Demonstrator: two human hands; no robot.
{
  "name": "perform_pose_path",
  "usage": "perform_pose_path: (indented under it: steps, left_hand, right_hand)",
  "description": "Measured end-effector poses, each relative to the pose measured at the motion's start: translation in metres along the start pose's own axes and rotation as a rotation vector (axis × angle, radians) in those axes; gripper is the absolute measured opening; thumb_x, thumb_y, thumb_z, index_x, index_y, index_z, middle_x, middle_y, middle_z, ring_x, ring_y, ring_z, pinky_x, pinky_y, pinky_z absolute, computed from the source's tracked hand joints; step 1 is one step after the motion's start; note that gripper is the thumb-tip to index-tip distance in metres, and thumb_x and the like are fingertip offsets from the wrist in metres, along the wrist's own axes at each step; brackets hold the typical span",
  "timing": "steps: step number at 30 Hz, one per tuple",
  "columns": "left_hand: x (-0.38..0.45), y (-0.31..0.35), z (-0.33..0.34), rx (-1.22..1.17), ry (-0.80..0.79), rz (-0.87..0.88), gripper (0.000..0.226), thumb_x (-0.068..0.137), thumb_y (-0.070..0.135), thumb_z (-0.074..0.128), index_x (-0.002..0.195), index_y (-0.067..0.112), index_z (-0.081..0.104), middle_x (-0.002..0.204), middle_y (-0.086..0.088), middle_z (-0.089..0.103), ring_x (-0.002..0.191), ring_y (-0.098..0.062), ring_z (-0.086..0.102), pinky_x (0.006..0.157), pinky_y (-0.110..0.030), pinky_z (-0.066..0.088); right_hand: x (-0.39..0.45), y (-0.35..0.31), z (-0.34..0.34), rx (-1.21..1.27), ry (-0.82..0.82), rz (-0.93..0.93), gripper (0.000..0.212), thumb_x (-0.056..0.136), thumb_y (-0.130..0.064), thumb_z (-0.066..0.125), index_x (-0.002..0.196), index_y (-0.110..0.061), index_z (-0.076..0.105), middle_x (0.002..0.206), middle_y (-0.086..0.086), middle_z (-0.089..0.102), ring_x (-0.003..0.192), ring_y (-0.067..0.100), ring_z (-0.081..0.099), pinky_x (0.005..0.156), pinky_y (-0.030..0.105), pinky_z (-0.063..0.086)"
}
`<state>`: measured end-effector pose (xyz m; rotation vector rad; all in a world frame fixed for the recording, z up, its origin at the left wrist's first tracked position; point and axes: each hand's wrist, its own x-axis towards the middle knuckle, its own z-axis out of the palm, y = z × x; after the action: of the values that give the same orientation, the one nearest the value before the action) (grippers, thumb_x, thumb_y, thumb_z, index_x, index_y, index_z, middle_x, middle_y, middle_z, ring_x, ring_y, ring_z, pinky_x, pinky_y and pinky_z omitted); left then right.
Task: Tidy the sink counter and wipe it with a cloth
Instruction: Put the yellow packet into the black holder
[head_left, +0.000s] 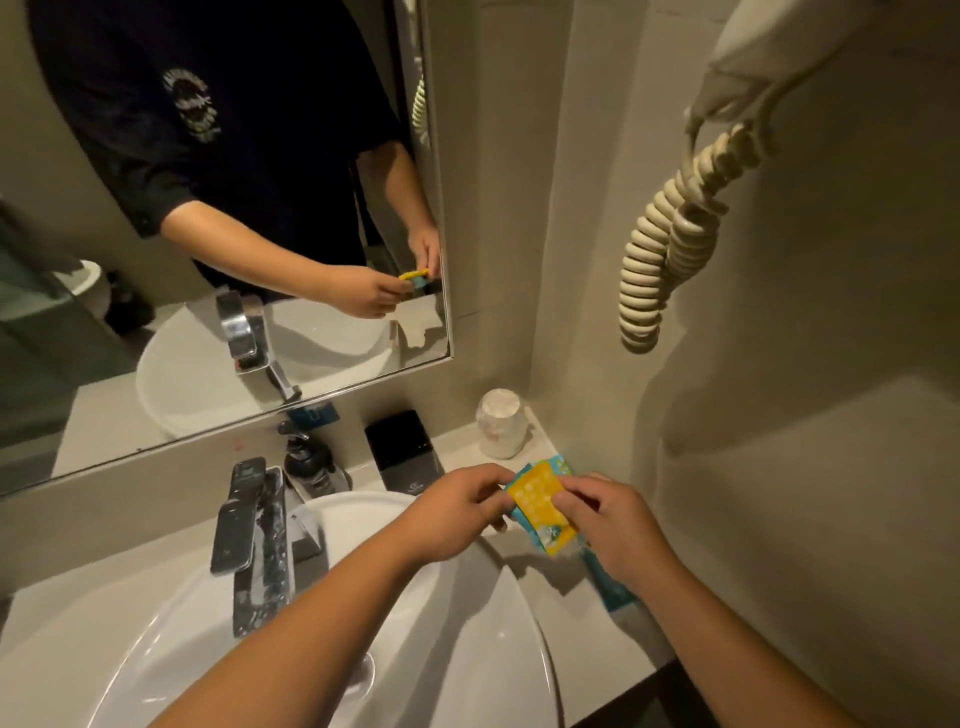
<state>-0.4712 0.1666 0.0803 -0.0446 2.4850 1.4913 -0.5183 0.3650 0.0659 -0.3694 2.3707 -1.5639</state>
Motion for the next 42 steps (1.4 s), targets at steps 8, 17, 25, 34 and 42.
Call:
perform_pose_path:
  steps: [8,17,25,34,42]
  left_hand:
    - [-0.026,-0.001,-0.028,0.014,0.114,-0.008,0.019,0.094,0.031,0.058,0.105,0.021,0.070,0.093,0.000,0.072,0.076,-0.005,0.065,0.075,-0.025,0.053]
    - [-0.027,0.007,-0.065,0.451,0.330,0.071,0.024,0.098,0.029,0.048,0.102,0.019,0.069,0.093,-0.001,0.068,0.084,-0.016,0.060,0.075,-0.039,0.049]
    - [-0.008,-0.015,-0.091,0.543,0.776,-0.144,0.021,0.097,0.033,0.049,0.104,0.024,0.065,0.096,-0.001,0.068,0.088,-0.023,0.061,0.072,-0.038,0.049]
    - [0.028,-0.051,-0.073,0.228,0.949,-0.467,0.019,0.097,0.029,0.047,0.107,0.019,0.061,0.092,-0.011,0.068,0.082,-0.030,0.062,0.068,-0.037,0.050]
    - [0.044,-0.074,-0.072,0.369,0.847,-0.548,0.021,0.098,0.028,0.046,0.105,0.017,0.063,0.104,-0.011,0.060,0.086,-0.029,0.060,0.071,-0.039,0.051]
  right_hand:
    - [0.008,-0.025,0.025,-0.097,-0.124,-0.162,0.028,0.086,-0.014,0.066,0.094,-0.040,0.073,0.084,-0.003,0.065,0.079,0.011,0.061,0.075,0.029,0.050]
    - [0.064,-0.075,0.042,-0.241,-0.220,-0.254,0.031,0.088,-0.028,0.062,0.119,-0.026,0.064,0.101,-0.008,0.061,0.088,0.009,0.060,0.080,0.022,0.047]
    - [0.115,-0.106,0.100,-0.286,-0.219,-0.329,0.010,0.089,-0.021,0.059,0.087,-0.021,0.069,0.092,-0.003,0.065,0.085,0.014,0.058,0.073,0.028,0.046]
    - [0.137,-0.064,0.147,-0.366,-0.096,-0.352,0.017,0.093,-0.017,0.054,0.096,-0.010,0.069,0.098,0.007,0.065,0.088,0.022,0.058,0.072,0.027,0.037]
    - [0.158,-0.043,0.158,-0.526,-0.203,-0.262,0.022,0.095,-0.025,0.049,0.095,-0.015,0.069,0.100,0.006,0.064,0.088,0.024,0.059,0.072,0.033,0.045]
